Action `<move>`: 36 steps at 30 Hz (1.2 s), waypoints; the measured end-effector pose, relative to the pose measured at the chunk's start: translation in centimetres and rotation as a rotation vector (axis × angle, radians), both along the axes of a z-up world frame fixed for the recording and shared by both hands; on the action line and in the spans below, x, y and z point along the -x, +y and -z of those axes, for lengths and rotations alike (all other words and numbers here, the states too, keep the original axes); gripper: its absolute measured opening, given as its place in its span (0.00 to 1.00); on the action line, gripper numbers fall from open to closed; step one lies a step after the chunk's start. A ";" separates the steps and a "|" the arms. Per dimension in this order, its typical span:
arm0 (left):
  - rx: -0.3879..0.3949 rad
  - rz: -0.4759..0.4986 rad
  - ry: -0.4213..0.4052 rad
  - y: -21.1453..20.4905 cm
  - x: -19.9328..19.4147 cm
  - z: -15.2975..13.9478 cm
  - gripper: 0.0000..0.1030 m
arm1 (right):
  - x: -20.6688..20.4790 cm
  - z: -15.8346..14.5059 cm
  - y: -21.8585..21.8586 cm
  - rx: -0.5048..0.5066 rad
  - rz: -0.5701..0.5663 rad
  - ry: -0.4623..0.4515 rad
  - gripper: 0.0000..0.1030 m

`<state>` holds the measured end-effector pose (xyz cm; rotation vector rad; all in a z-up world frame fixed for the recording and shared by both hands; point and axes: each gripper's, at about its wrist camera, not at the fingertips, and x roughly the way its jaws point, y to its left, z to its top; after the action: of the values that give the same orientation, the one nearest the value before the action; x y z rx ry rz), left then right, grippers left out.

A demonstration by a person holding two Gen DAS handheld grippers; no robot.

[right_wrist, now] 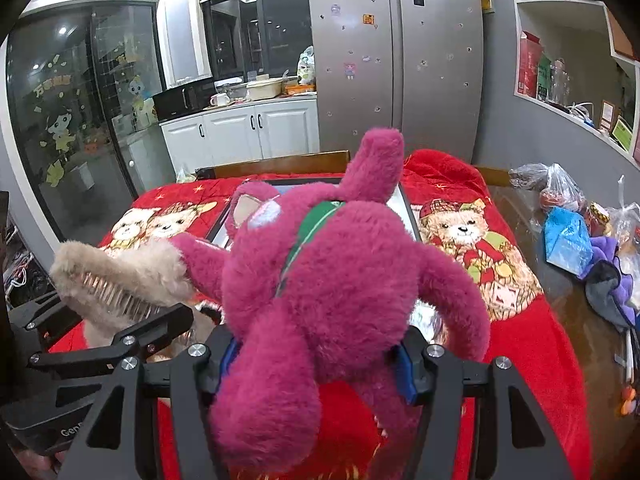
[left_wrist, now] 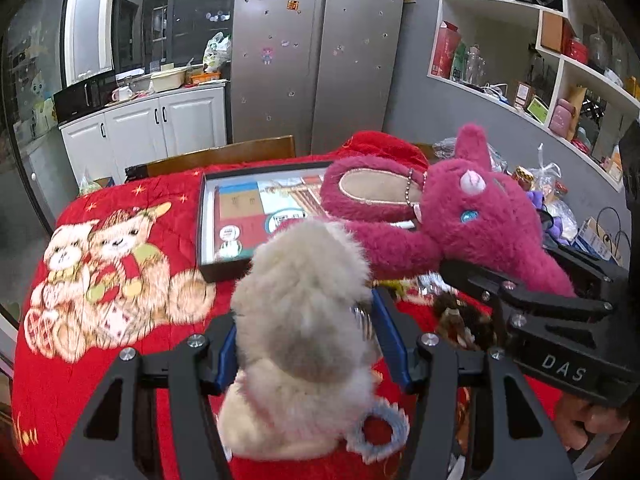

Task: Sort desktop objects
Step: 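Lift and carry both plushes over the black box with both grippers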

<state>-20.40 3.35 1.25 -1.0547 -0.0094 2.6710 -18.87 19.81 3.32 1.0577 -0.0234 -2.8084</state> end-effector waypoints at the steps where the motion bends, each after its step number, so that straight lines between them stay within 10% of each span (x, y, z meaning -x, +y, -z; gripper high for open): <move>1: 0.006 0.000 0.002 0.2 0.9 -0.2 0.57 | 0.5 -0.2 0.0 -0.001 0.000 -0.004 0.59; 22: 0.025 -0.060 -0.125 0.1 17.6 5.3 0.58 | 15.4 3.2 0.1 -0.060 0.004 -0.124 0.59; 36: 0.000 -0.057 -0.173 -1.3 21.9 9.6 0.58 | 19.6 7.2 -0.1 -0.076 0.006 -0.199 0.59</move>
<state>-42.28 2.02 -8.32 -1.3013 -0.0735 2.6199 -38.47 19.70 -3.91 1.3521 0.0605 -2.7169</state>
